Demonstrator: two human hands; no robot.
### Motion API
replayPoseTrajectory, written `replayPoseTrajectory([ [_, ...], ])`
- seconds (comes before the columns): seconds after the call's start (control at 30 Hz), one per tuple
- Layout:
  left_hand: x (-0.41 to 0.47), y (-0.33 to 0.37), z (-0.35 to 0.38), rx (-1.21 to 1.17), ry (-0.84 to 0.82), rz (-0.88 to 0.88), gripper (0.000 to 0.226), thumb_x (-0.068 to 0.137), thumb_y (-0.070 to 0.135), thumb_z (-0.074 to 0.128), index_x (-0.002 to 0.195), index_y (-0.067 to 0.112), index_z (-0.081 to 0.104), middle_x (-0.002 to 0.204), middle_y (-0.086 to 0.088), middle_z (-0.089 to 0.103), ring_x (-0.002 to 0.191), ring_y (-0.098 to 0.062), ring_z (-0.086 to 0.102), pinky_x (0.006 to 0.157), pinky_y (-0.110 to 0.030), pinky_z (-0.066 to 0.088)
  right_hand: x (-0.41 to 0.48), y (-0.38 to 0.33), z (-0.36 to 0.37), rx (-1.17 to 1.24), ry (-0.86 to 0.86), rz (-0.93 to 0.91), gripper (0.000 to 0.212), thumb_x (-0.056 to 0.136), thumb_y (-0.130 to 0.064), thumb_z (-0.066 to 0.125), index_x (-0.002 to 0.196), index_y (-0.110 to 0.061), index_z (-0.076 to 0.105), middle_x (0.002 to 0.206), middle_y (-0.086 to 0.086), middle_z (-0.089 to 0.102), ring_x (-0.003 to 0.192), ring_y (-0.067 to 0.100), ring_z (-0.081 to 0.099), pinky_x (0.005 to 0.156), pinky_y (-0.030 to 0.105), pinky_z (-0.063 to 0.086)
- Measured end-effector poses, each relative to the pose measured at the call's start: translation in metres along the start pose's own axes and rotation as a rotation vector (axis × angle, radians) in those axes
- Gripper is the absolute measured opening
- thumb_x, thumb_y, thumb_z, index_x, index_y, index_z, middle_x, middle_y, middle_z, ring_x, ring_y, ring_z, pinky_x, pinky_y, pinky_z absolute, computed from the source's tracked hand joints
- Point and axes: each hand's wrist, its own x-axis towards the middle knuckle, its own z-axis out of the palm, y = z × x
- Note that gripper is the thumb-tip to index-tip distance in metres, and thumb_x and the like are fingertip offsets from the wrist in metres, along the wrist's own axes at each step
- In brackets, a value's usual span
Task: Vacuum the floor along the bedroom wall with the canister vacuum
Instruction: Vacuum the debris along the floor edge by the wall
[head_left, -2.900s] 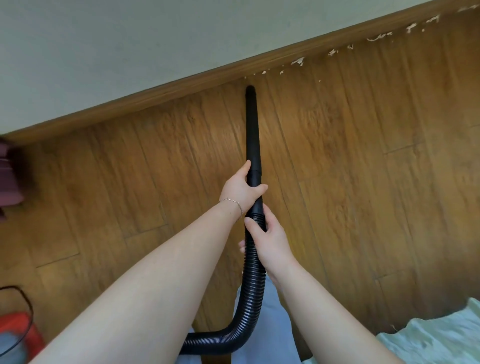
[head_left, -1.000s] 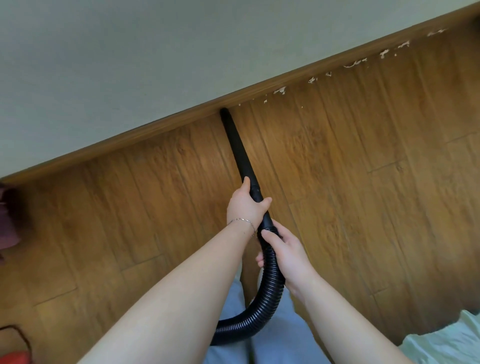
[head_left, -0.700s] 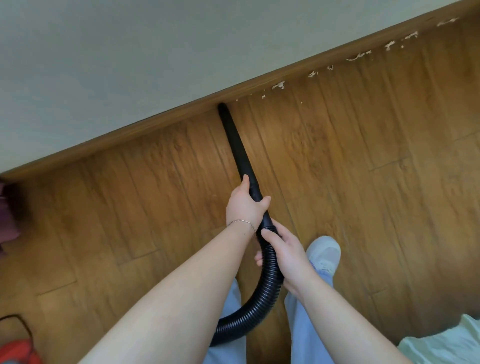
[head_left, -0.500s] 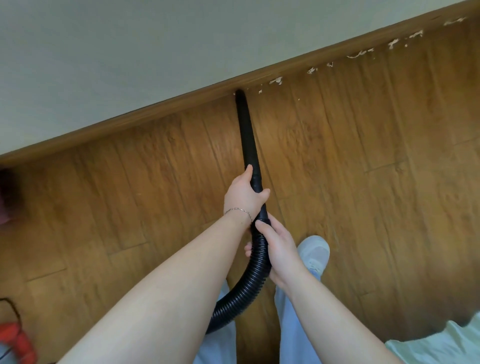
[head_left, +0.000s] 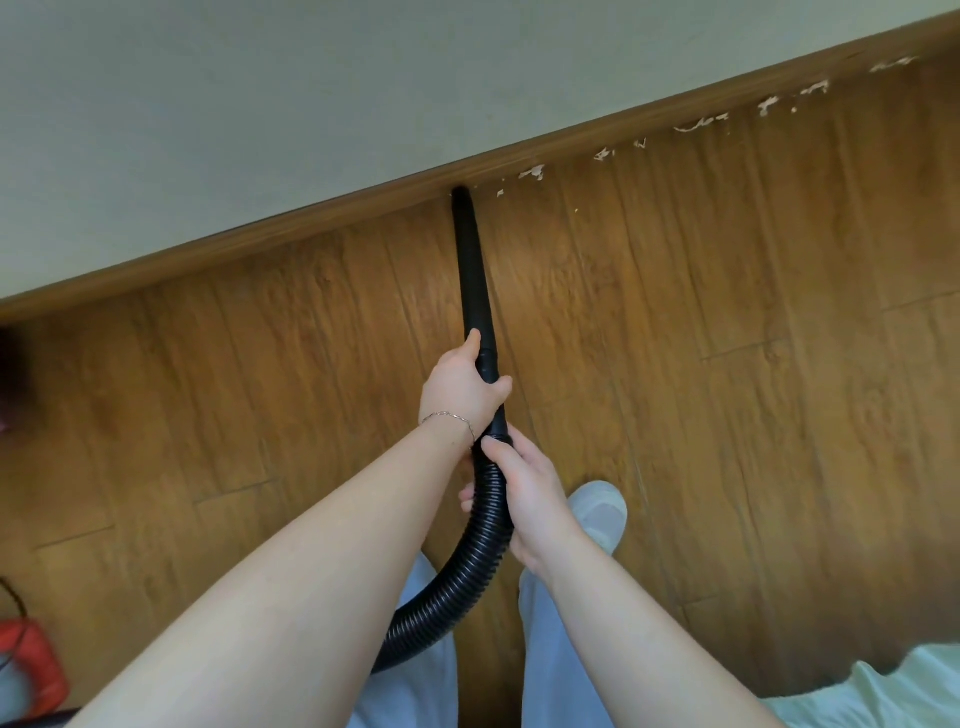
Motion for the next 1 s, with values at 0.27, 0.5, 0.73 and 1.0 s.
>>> replayPoseTrajectory([
  [0.27,-0.002,-0.003,-0.001,0.011,0.008,-0.017,0.073,0.089,0.031,0.056,0.150,0.020,0.018,0.134,-0.009,0.049,0.111,-0.022,0.055,0.088,-0.033,0.051,-0.002,-0.003,0.003,-0.025,0.000,0.042,0.020,0.094,-0.020,0.055,0.111,-0.027,0.062,0.085,0.015,0.059,0.058,0.021,0.057,0.054,0.032,0.048],
  [0.5,-0.003,-0.004,-0.003,0.000,0.023,-0.018,0.072,0.089,0.031,0.056,0.149,0.019,0.018,0.133,-0.009,0.050,0.111,-0.021,0.054,0.087,-0.030,0.048,-0.003,-0.004,0.005,-0.043,-0.011,0.043,0.020,0.095,-0.020,0.053,0.111,-0.028,0.062,0.085,0.014,0.061,0.058,0.020,0.057,0.053,0.031,0.049],
  [0.73,-0.001,0.013,0.006,0.015,0.006,0.028,0.074,0.089,0.031,0.057,0.150,0.018,0.018,0.128,-0.008,0.054,0.108,-0.020,0.056,0.084,-0.028,0.049,-0.007,-0.012,-0.008,-0.019,0.025,-0.003,0.029,0.095,-0.019,0.053,0.123,-0.023,0.058,0.085,0.012,0.062,0.058,0.018,0.059,0.055,0.030,0.051],
  [1.0,0.006,0.029,0.016,0.059,-0.038,0.080,0.073,0.088,0.030,0.056,0.149,0.020,0.018,0.122,-0.006,0.056,0.101,-0.018,0.057,0.081,-0.030,0.051,-0.006,-0.019,-0.017,0.027,0.071,-0.009,0.033,0.095,-0.019,0.054,0.128,-0.018,0.056,0.089,0.012,0.063,0.057,0.019,0.059,0.054,0.031,0.051],
])
